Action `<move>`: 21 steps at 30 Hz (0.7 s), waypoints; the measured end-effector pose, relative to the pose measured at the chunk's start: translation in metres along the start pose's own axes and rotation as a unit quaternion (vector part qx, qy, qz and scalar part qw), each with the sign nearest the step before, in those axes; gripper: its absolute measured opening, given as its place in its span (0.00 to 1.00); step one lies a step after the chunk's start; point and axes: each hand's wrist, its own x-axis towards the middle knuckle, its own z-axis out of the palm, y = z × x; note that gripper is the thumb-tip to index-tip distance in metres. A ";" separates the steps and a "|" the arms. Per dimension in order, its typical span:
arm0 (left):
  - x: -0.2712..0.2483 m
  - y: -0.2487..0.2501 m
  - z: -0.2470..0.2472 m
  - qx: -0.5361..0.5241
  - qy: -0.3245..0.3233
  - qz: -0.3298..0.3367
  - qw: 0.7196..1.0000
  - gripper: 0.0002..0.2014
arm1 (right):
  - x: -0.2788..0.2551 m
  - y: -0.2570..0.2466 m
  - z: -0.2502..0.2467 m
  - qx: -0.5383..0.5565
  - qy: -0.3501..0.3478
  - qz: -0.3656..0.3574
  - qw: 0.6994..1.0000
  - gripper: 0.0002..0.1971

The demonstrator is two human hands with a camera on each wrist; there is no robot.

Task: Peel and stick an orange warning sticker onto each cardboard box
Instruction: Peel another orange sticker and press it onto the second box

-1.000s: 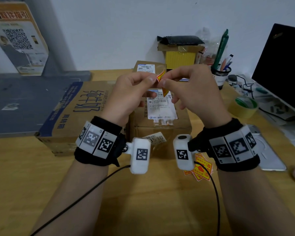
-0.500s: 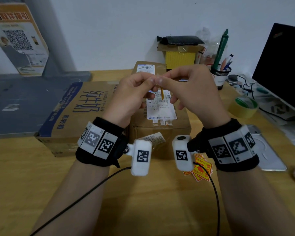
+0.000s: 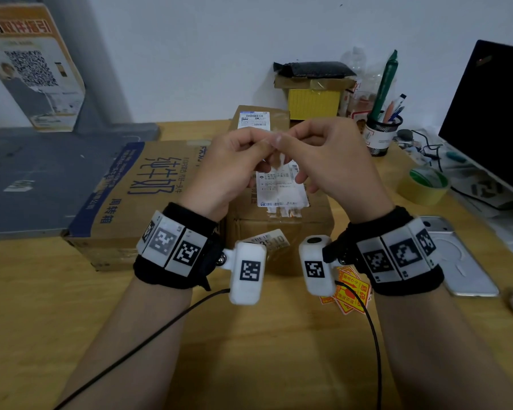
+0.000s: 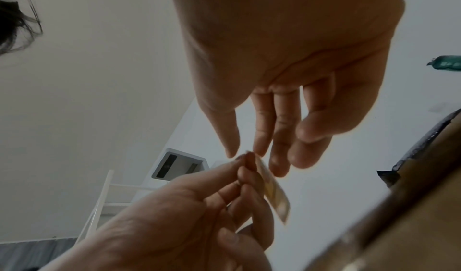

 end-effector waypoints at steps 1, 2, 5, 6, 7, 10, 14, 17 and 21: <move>0.000 0.000 0.000 0.003 0.001 0.002 1.000 0.10 | 0.000 0.000 0.000 -0.001 -0.001 -0.001 1.000 0.11; 0.000 0.000 0.000 0.006 0.004 0.002 1.000 0.10 | 0.000 0.001 0.000 -0.003 -0.002 -0.001 1.000 0.10; 0.002 -0.001 0.000 0.014 0.015 -0.003 1.000 0.10 | 0.001 0.002 0.000 -0.006 -0.001 0.000 1.000 0.08; 0.002 -0.001 0.000 0.015 0.018 -0.006 1.000 0.10 | 0.002 0.003 0.000 -0.008 0.001 0.000 1.000 0.08; 0.002 -0.002 0.000 0.014 0.023 -0.010 1.000 0.11 | 0.003 0.004 0.000 -0.008 0.004 0.001 1.000 0.07; 0.003 -0.002 0.001 0.010 0.042 -0.028 0.999 0.10 | 0.004 0.006 0.000 0.001 0.019 -0.008 1.000 0.07; 0.004 -0.002 -0.001 0.006 0.068 -0.039 0.997 0.12 | 0.005 0.007 -0.002 0.005 0.054 -0.016 0.998 0.06; 0.005 -0.002 -0.004 -0.007 0.099 -0.039 0.994 0.13 | 0.006 0.009 -0.007 0.035 0.069 -0.008 0.997 0.05; 0.005 -0.002 -0.009 -0.024 0.126 -0.044 0.991 0.14 | 0.009 0.012 -0.013 0.052 0.094 0.012 0.994 0.05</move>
